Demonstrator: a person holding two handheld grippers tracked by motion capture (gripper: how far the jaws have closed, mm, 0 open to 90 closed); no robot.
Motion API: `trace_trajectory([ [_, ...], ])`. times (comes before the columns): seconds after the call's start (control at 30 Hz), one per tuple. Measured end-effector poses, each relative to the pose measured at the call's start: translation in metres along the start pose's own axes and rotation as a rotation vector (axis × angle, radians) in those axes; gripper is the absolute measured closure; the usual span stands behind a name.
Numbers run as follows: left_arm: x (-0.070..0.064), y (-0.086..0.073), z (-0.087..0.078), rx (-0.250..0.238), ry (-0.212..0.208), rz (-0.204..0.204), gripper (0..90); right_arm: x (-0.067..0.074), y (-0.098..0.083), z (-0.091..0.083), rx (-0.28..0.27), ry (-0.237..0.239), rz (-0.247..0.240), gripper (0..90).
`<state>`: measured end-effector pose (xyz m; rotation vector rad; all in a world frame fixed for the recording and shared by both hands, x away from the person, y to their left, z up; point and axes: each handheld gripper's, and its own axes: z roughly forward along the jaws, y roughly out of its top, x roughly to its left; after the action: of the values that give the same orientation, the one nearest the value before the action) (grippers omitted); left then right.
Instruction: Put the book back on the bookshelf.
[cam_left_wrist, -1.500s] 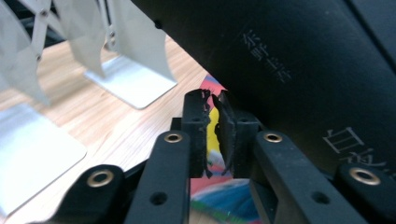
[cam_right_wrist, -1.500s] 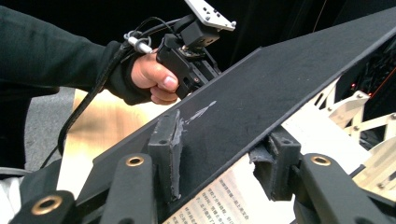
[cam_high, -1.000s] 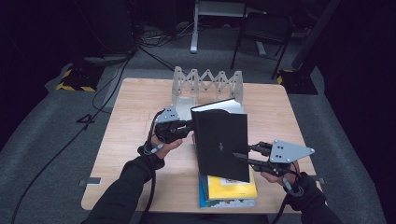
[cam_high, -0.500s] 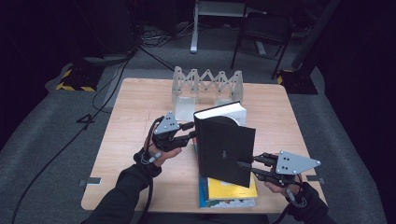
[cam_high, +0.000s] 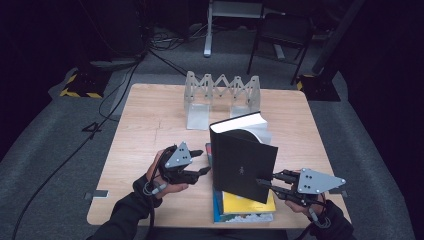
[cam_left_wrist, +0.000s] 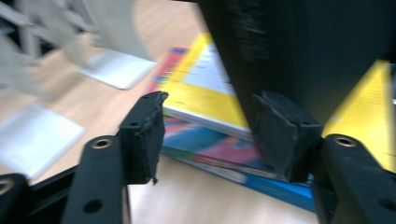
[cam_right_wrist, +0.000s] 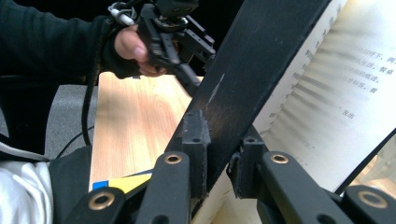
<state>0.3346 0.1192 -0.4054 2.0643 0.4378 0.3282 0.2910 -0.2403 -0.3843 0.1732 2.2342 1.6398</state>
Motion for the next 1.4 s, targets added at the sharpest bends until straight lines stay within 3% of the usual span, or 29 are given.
trace_trajectory([
  [0.1, -0.008, -0.002, 0.009, -0.004, -0.036, -0.026, 31.9, 0.002, -0.002, -0.002, 0.004, 0.002, -0.001, 78.3],
  [0.23, -0.016, 0.000, 0.026, -0.011, -0.078, -0.046, 29.2, 0.005, -0.004, -0.003, 0.012, 0.000, -0.002, 78.4],
  [0.33, -0.018, 0.001, 0.032, -0.018, -0.088, -0.045, 26.6, 0.006, -0.006, -0.004, 0.016, -0.002, 0.000, 78.5],
  [0.47, -0.021, 0.005, 0.043, -0.038, -0.138, -0.036, 25.1, 0.007, -0.010, -0.007, 0.027, -0.005, 0.014, 77.9],
  [0.7, -0.023, 0.013, 0.047, -0.069, -0.153, -0.022, 26.2, 0.006, -0.016, -0.012, 0.052, -0.042, 0.020, 74.7],
  [0.8, -0.023, 0.018, 0.049, -0.083, -0.137, -0.011, 28.8, 0.003, -0.022, -0.019, 0.062, -0.085, 0.047, 68.3],
  [0.9, -0.022, 0.019, 0.050, -0.099, -0.129, -0.030, 33.6, -0.002, -0.027, -0.024, 0.078, -0.142, 0.067, 58.9],
  [0.97, -0.021, 0.019, 0.049, -0.101, -0.135, -0.031, 36.3, -0.006, -0.031, -0.028, 0.091, -0.203, 0.078, 52.5],
  [1.1, -0.022, 0.019, 0.049, -0.098, -0.138, -0.026, 38.0, -0.012, -0.036, -0.030, 0.109, -0.242, 0.100, 43.0],
  [1.13, -0.023, 0.019, 0.049, -0.096, -0.139, -0.023, 38.5, -0.016, -0.040, -0.026, 0.137, -0.256, 0.126, 39.9],
  [1.27, -0.024, 0.019, 0.047, -0.100, -0.164, -0.010, 41.0, -0.019, -0.045, -0.018, 0.164, -0.249, 0.150, 34.9],
  [1.4, -0.026, 0.020, 0.045, -0.112, -0.159, -0.004, 42.0, -0.014, -0.050, -0.006, 0.194, -0.197, 0.115, 40.6],
])
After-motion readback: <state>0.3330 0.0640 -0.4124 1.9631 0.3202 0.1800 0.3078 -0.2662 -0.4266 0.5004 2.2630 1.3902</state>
